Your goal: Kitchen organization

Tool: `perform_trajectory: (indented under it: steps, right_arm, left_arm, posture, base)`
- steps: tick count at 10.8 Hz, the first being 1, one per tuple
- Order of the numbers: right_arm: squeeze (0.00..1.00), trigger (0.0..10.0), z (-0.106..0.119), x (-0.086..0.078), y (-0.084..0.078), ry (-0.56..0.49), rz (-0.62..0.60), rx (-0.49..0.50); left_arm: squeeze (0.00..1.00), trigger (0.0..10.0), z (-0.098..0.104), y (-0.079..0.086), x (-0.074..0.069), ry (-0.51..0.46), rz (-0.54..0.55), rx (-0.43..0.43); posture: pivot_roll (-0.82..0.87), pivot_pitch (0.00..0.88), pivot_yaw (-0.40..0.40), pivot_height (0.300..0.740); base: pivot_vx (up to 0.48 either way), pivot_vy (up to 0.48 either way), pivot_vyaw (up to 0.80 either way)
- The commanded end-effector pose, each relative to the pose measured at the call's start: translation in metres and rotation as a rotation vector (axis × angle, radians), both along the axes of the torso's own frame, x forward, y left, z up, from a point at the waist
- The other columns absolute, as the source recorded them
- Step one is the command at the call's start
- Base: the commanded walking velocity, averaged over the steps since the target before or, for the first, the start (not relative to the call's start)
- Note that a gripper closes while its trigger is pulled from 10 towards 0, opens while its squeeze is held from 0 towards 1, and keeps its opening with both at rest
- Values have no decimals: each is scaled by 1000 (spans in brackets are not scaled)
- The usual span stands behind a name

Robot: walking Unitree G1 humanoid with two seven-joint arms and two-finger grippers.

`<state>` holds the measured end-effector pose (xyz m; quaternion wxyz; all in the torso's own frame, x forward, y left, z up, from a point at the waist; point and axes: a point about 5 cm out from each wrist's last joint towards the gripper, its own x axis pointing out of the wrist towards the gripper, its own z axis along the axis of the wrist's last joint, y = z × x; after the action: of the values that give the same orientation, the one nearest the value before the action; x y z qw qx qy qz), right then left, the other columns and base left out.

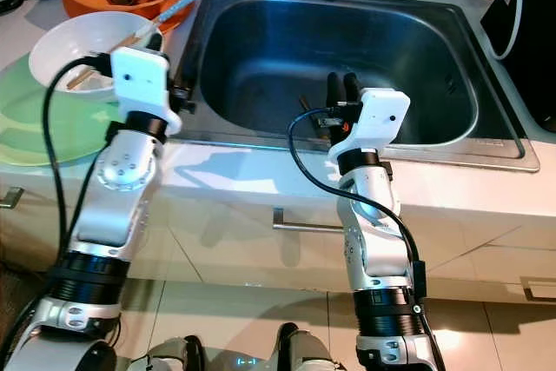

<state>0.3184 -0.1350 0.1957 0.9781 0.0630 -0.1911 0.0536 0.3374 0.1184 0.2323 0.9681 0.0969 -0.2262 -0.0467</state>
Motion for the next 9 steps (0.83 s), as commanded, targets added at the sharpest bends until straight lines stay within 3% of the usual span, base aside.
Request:
perform_trajectory:
  steps: [1, 3, 9]
  right_arm:
    - [0, 10000, -1, -1, 0, 10, 0, -1]
    - [0, 10000, -1, 0, 1, 14, 6, 6]
    - [0, 10000, -2, 0, 10, 27, 34, 15]
  left_arm:
    - [0, 10000, -3, 7, 0, 9, 30, -4]
    - [0, 10000, -6, 25, 0, 36, 90, -29]
    - [0, 10000, -10, 55, -7, 63, 190, -29]
  posture:
    - [49, 195, -36, 740]
    - [57, 189, -39, 740]
    - [55, 210, -46, 740]
  base:
    - [0, 0, 0]
    - [0, 0, 0]
    - [0, 0, 0]
